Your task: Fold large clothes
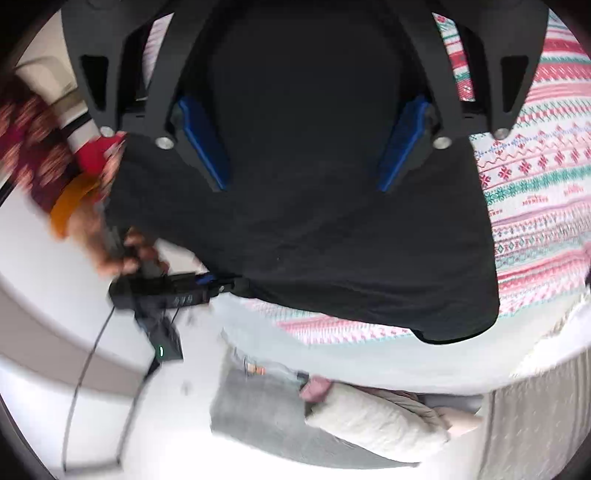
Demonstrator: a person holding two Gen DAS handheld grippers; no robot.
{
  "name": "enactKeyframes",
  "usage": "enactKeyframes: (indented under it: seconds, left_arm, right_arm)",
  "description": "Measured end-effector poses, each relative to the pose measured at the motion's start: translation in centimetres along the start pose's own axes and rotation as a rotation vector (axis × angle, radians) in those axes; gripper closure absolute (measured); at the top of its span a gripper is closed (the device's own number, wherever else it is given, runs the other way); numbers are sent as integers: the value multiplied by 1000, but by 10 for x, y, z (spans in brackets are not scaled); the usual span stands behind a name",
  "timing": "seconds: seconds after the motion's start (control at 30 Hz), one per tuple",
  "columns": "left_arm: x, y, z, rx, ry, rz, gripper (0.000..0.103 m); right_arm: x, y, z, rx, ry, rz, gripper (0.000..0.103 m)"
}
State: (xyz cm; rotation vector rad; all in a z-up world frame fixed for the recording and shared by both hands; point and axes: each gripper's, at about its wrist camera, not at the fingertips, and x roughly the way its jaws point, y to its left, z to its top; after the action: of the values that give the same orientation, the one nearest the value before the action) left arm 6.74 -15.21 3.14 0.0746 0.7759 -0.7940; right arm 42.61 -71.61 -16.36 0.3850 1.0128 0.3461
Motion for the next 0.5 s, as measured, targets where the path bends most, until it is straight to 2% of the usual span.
enactKeyframes:
  seconds: [0.07, 0.17, 0.27, 0.37, 0.5]
  left_arm:
    - [4, -11, -2, 72, 26, 71, 17]
    - [-7, -8, 6, 52, 58, 102, 16]
    - [-15, 10, 10, -40, 79, 157, 10]
    - [-11, 36, 10, -132, 112, 200, 8]
    - [-2, 65, 6, -251, 144, 156, 5]
  right_arm:
    - [-1, -15, -11, 71, 5, 32, 45]
    - [-15, -24, -22, 137, 14, 126, 32]
    - [-21, -21, -32, 137, 41, 191, 23]
    - [-14, -20, -47, 125, 117, 253, 22]
    - [9, -12, -54, 103, 212, 272, 19]
